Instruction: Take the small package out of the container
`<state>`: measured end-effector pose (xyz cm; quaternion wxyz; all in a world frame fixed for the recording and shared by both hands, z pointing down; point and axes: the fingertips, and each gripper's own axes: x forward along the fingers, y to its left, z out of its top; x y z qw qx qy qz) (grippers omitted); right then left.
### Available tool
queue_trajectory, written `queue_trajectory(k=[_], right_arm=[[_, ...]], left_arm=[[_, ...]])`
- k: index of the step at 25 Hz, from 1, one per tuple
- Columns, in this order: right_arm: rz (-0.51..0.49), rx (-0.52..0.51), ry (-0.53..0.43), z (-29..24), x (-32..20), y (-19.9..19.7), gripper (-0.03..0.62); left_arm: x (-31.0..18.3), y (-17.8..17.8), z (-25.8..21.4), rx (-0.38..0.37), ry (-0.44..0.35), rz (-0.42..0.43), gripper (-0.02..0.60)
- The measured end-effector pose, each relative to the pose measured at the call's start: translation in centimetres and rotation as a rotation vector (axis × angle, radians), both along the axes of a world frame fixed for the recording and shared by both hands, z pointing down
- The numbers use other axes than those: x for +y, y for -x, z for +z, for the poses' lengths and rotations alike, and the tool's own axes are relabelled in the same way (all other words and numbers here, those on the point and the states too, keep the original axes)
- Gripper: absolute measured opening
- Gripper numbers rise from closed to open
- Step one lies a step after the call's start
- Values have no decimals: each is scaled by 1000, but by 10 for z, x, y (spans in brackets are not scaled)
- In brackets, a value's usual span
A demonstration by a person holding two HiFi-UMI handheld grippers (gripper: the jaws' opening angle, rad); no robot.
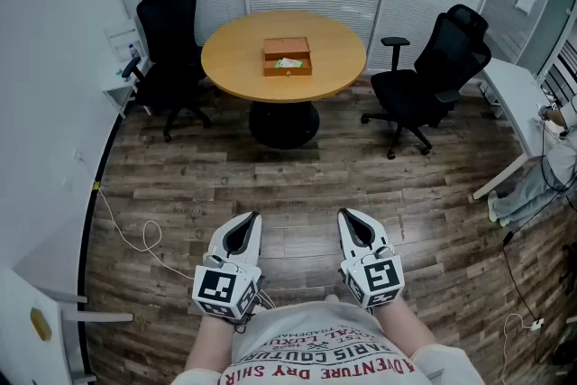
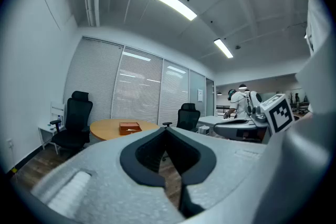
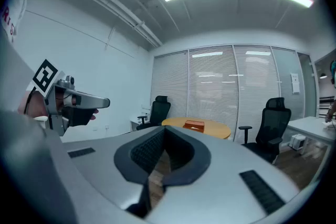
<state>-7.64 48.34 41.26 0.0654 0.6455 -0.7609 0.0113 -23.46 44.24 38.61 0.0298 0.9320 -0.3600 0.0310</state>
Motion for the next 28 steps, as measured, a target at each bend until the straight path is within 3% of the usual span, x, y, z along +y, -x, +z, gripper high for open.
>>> queue_trajectory(k=[9,20,28], right_arm=[[-3,19,14,0,-8,17,6],[45,-57,60,17,-25,21,8],[0,-62,87,38,-81,-17,8]], left_arm=[[-9,14,3,10,14,8,9],[-23,28,22,14,58,3,9],[-67,3,44,-15,84,-49,9]])
